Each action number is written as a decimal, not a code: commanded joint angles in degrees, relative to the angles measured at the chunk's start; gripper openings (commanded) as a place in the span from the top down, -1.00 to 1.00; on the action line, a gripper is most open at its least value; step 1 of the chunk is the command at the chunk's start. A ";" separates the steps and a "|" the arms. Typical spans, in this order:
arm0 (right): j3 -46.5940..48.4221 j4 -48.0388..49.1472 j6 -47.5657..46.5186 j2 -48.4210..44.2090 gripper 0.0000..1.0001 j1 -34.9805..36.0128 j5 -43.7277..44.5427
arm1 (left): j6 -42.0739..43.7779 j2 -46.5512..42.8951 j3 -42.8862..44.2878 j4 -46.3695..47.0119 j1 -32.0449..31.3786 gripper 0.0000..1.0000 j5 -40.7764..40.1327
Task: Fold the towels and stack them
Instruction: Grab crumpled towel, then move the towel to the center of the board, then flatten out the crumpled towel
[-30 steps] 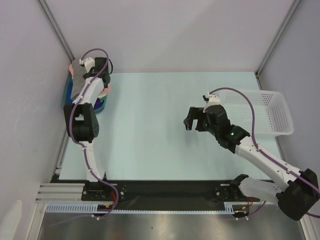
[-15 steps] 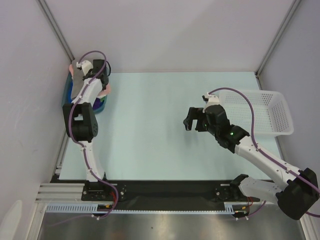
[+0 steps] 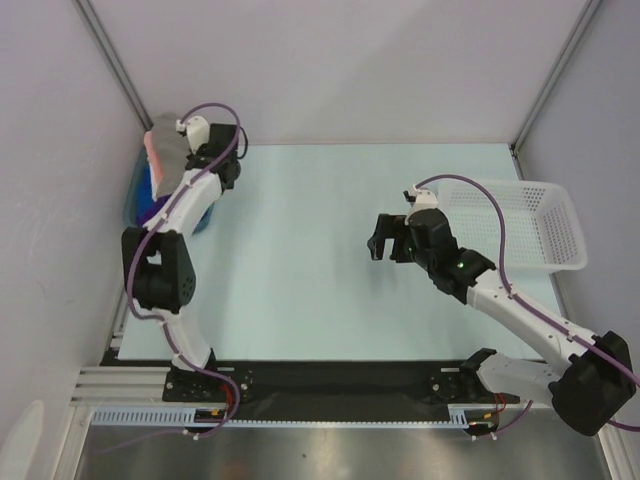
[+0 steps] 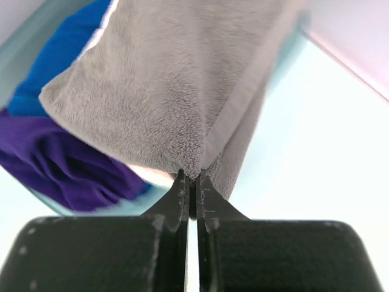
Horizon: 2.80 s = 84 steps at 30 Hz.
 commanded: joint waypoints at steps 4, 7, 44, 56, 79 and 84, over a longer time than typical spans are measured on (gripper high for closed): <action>-0.30 2.48 -1.31 0.37 -1.00 -1.45 1.92 | -1.92 -14.76 -10.42 4.59 -13.72 0.96 -4.64; -0.48 2.74 -1.22 0.81 -0.99 -1.88 2.37 | -1.32 -19.67 -13.85 4.93 -19.69 0.98 -5.69; 2.15 10.48 -1.57 17.67 -0.98 1.71 -1.41 | -26.34 -51.15 -48.30 -8.77 -58.12 0.00 -1.84; 17.34 11.01 -3.42 36.84 -0.93 6.29 1.92 | -30.13 -56.34 -58.24 -6.66 -57.07 -0.22 3.18; 27.82 8.90 -6.50 47.30 -0.04 7.25 4.30 | -24.25 -41.41 -55.71 6.79 -64.96 -0.22 14.26; 29.75 7.58 -7.37 48.97 0.42 7.25 4.13 | -24.07 -35.26 -51.66 5.65 -67.70 -0.31 12.50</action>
